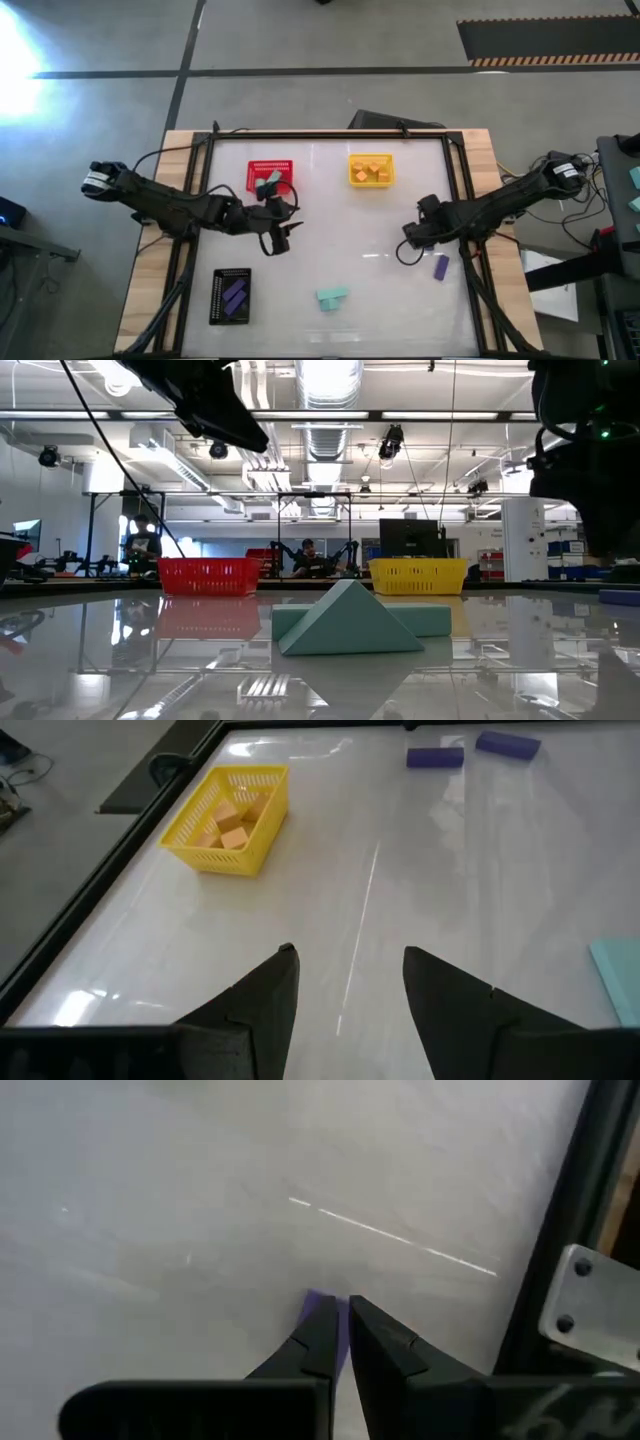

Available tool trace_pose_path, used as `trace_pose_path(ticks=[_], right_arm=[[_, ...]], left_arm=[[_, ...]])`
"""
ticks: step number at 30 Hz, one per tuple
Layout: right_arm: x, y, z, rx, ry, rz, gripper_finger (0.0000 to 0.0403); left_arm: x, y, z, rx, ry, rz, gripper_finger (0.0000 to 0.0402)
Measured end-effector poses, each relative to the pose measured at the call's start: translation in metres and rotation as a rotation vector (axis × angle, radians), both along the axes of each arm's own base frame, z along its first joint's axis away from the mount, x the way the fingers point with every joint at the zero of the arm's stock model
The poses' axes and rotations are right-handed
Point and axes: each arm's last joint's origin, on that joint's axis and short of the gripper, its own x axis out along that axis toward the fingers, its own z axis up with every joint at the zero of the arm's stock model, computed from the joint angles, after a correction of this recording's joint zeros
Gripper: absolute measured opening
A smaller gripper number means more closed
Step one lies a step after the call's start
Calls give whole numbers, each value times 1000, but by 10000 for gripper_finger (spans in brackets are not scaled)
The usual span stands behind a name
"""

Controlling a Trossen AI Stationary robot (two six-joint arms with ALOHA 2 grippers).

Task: Sort & place blocks by color
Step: Put the purple block into the black bin

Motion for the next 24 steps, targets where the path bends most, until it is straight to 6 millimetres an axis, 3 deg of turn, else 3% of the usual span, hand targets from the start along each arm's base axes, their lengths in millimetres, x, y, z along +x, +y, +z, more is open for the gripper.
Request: trace_pose_path(ticks=[11,24], right_arm=[[9,7,-15,72,82,29,31],[11,21,-20,128,56,-16,169]], left_arm=[[0,0,0,5,0,4,166],[0,0,-1,3,2,6,166]])
